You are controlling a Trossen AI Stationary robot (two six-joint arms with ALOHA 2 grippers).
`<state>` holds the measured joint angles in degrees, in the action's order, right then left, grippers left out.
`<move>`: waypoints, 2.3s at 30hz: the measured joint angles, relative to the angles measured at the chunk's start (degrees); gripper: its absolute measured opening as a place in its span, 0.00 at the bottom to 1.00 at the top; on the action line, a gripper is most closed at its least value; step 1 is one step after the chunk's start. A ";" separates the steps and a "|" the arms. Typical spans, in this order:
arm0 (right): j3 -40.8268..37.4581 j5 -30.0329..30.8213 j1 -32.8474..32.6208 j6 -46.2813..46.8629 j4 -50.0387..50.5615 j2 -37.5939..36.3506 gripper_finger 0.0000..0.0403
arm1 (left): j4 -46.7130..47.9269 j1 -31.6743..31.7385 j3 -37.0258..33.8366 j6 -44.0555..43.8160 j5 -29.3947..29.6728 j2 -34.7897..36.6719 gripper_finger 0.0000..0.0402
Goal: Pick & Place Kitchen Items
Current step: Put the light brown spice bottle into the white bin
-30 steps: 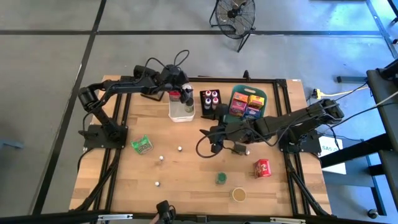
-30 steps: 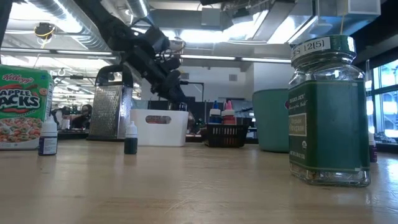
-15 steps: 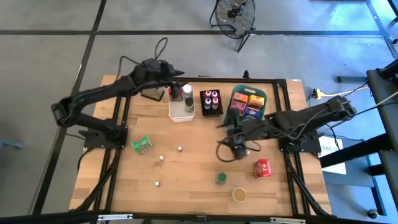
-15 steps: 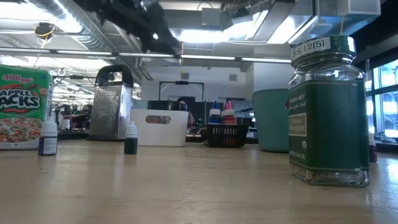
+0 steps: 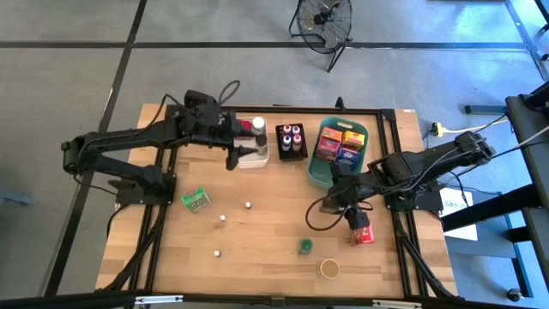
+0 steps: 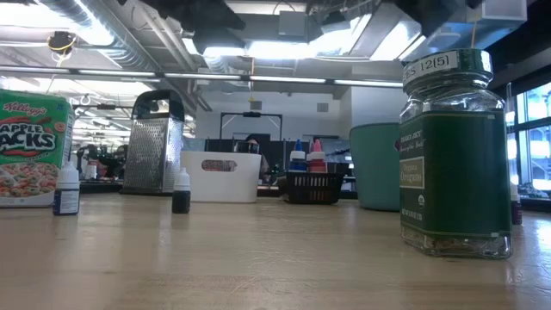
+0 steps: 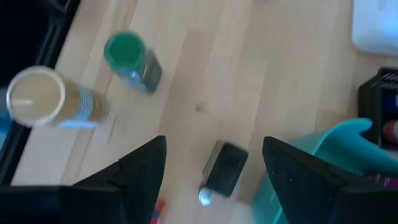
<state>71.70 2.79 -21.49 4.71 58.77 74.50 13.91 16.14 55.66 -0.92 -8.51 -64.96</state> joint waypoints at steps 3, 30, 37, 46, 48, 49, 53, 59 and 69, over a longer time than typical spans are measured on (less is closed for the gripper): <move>0.00 -0.02 -1.01 0.00 1.35 0.00 0.67 | 0.08 -2.53 0.00 0.10 0.00 -0.07 0.60; 0.00 8.62 -1.73 -15.83 -10.63 0.04 0.67 | 5.64 -13.70 -0.09 0.97 0.38 1.31 0.61; -1.44 -5.49 -1.81 -11.76 -9.50 0.08 0.67 | -6.70 -15.39 0.00 7.23 1.30 1.35 0.65; -1.62 -8.04 -1.95 -5.60 -9.22 0.09 0.67 | -6.20 -15.11 0.00 2.22 20.21 0.40 0.73; -1.62 -8.02 -2.49 -2.79 -8.61 0.09 0.67 | -6.24 -14.91 0.00 2.22 22.28 0.41 0.73; -1.62 -7.99 -2.99 -2.13 -8.11 0.09 0.67 | -5.94 -14.91 0.00 2.22 22.53 0.43 0.73; -1.62 -8.00 -6.27 -2.21 -7.69 0.42 0.67 | -3.02 -15.02 0.00 -0.70 22.41 -0.34 0.73; -1.62 -6.91 -12.18 2.57 -7.56 0.46 0.67 | -2.38 -17.45 -0.07 -8.07 22.40 -2.35 0.73; -1.62 -7.05 -20.60 5.51 -12.76 1.61 0.67 | -6.98 -22.21 -0.06 -12.02 22.54 -6.69 0.73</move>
<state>70.08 -4.26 -42.08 10.22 46.02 76.11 6.93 -6.07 55.60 -12.94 14.03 -71.65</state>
